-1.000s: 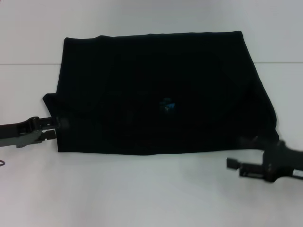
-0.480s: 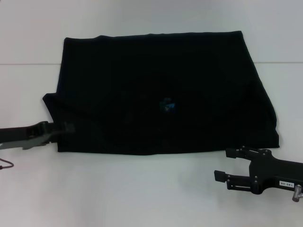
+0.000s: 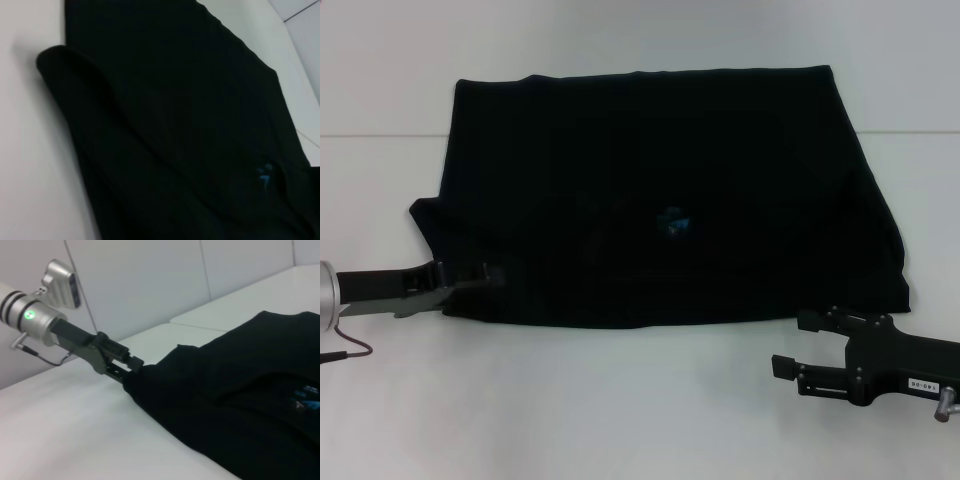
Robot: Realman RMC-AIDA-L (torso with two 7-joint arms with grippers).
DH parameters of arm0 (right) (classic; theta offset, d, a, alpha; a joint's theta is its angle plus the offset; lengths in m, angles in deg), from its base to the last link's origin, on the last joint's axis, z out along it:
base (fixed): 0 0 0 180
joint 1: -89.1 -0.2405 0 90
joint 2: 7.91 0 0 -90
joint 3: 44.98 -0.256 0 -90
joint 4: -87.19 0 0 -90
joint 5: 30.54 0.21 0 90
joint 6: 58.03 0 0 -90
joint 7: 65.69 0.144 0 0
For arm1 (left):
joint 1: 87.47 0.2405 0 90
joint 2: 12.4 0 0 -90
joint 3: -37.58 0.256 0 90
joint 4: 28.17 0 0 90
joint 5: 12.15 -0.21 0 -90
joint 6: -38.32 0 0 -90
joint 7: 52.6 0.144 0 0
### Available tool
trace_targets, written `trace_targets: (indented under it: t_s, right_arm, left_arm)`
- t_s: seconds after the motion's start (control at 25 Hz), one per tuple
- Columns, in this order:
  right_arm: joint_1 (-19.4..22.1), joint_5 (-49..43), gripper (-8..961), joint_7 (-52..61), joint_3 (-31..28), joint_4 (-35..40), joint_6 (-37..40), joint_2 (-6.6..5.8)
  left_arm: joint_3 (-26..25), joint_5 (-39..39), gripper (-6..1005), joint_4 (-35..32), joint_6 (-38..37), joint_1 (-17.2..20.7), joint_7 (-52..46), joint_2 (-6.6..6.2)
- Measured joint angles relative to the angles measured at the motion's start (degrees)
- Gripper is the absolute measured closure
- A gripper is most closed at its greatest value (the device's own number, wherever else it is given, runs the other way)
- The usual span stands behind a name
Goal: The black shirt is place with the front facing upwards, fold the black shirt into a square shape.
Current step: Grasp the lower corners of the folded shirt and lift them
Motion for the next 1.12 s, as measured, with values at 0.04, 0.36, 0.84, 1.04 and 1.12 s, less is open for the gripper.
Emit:
trace_targets:
  t_s: [0.04,0.36,0.84,1.04,1.12]
  right_arm:
    - [0.0,0.0,122,0.3,0.0,0.0,-0.3,0.02]
    - [0.0,0.2,132,0.9,0.0,0.0,-0.7,0.04]
    - [0.4,0.3,149,2.0,-1.9,0.3,-0.5,-0.09]
    - [0.2,0.2,155,14.6,-3.1,3.3,-0.9,-2.30]
    - [0.1,0.1,158,27.9,-3.0,8.4,-0.8,-4.80]
  left_arm:
    - [0.0,0.1,290,-0.1,-0.3,0.0,-0.1,0.00]
    - [1.9,-0.2,320,-2.6,-0.5,0.4,0.5,0.75]
    - [4.3,-0.2,857,-2.7,0.6,0.1,-0.1,0.49]
    - [4.4,-0.2,905,-2.7,0.3,0.1,0.1,0.34]
    - [4.4,-0.2,914,-2.7,0.2,0.1,0.2,0.30]
